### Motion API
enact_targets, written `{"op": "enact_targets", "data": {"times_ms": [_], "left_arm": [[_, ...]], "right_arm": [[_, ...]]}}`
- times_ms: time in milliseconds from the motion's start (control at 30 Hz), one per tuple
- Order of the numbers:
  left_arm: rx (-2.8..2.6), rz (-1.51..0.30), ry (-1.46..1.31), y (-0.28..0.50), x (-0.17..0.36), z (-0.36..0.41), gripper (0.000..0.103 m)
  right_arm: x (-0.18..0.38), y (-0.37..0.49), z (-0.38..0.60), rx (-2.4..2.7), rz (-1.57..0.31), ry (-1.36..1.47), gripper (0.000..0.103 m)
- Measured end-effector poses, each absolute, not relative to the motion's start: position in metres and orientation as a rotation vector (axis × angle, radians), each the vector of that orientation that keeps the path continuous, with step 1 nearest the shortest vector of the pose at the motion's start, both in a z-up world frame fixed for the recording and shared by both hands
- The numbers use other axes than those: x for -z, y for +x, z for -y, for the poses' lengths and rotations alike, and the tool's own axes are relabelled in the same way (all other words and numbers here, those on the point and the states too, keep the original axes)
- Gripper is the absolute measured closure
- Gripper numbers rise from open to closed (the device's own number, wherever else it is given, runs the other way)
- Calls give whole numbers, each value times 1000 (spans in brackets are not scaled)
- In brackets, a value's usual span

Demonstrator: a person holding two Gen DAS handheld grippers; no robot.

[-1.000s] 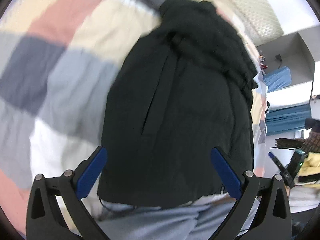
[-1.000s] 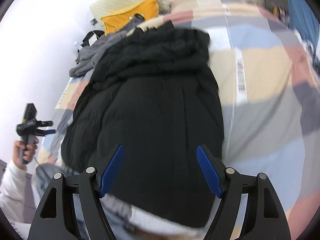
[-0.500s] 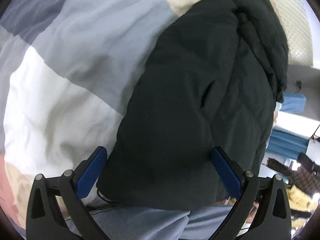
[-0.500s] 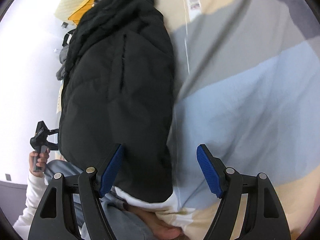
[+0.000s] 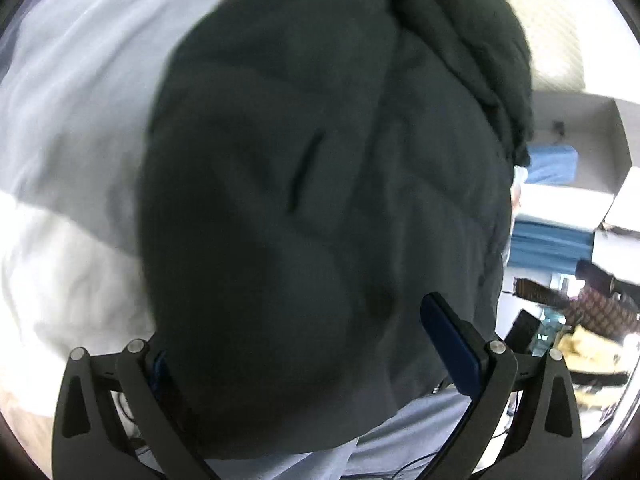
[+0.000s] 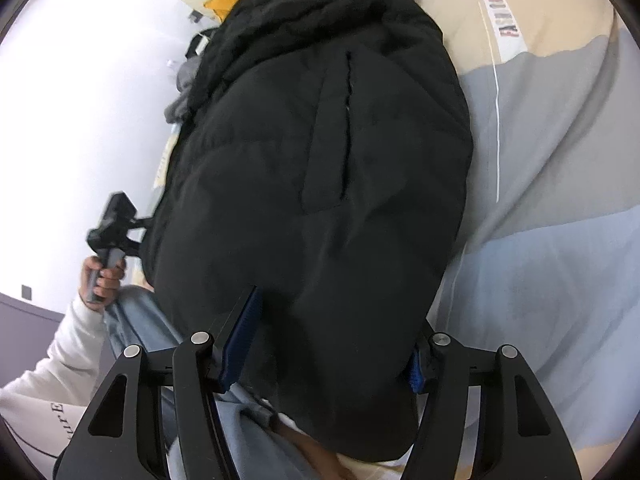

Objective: Fold large clothes

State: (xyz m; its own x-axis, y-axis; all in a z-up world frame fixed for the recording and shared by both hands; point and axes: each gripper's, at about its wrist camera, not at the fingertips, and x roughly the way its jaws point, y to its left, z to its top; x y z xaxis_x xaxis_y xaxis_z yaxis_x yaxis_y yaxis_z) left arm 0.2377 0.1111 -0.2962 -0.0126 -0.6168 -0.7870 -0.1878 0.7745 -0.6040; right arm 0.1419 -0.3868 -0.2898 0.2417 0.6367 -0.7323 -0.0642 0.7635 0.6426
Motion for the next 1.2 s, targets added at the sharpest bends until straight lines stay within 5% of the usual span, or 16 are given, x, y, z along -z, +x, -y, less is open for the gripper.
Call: {"op": "enact_targets", "data": {"times_ms": [200, 367, 433, 500, 567, 633, 1200], "left_arm": [[379, -1584, -658, 240, 312, -102, 12], [398, -1550, -669, 239, 301, -108, 43], [408, -1529, -685, 240, 293, -120, 56], [421, -1504, -693, 240, 283, -124, 69], [432, -1481, -698, 239, 274, -125, 83], [431, -1432, -688, 239, 259, -126, 89], [497, -1169, -737, 216, 112, -159, 95]], "right_arm": [[318, 153, 389, -494, -1304, 586, 37], [306, 157, 378, -530, -1288, 524, 39], [299, 157, 376, -552, -1270, 517, 50], [291, 155, 375, -553, -1255, 496, 74], [280, 153, 373, -547, -1241, 493, 88], [263, 151, 370, -546, -1202, 446, 93], [109, 108, 397, -457, -876, 465, 97]]}}
